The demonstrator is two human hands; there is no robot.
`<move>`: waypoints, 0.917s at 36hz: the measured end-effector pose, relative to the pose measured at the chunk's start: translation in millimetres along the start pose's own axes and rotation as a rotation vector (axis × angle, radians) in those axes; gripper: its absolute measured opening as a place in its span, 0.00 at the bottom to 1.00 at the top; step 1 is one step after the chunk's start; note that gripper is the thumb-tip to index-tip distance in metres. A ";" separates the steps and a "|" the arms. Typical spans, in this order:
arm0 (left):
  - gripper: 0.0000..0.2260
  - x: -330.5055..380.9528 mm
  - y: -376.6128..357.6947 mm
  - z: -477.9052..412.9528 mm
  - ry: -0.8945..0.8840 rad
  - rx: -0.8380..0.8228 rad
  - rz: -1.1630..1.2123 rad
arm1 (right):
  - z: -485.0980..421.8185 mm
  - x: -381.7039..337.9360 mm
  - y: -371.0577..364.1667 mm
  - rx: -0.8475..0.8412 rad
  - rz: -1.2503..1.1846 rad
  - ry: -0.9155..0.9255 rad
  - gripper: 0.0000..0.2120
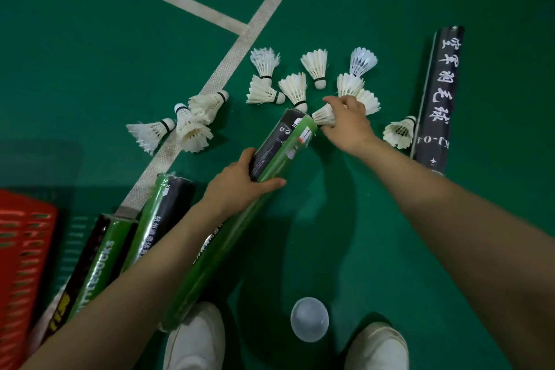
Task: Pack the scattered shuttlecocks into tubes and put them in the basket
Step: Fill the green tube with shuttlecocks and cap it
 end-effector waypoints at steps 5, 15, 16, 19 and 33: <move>0.39 -6.3 3.1 -10.0 0.056 -0.008 0.002 | -20.2 -9.5 -3.9 -0.090 0.143 -0.145 0.33; 0.39 -13.2 1.4 -15.3 0.089 -0.008 0.007 | -26.6 -16.3 -23.2 0.134 -0.351 -0.243 0.16; 0.39 -13.1 1.8 -14.6 0.089 -0.007 0.011 | -23.7 -17.1 -25.2 0.128 -0.387 -0.246 0.15; 0.39 -11.7 3.5 -10.5 0.084 0.006 0.018 | -15.4 -20.1 -31.3 0.118 -0.396 -0.214 0.10; 0.37 1.1 3.4 34.2 -0.059 0.050 0.068 | 33.8 -42.5 37.9 0.404 -0.525 0.058 0.21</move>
Point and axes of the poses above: each hand's wrist, its own z-axis away from the middle knuckle, its own y-axis out of the back of the hand, x = y × z, the point moved 1 cm from there along -z, towards the middle knuckle, and after that the axes turned 3 degrees about y, right-handed, at the moved point
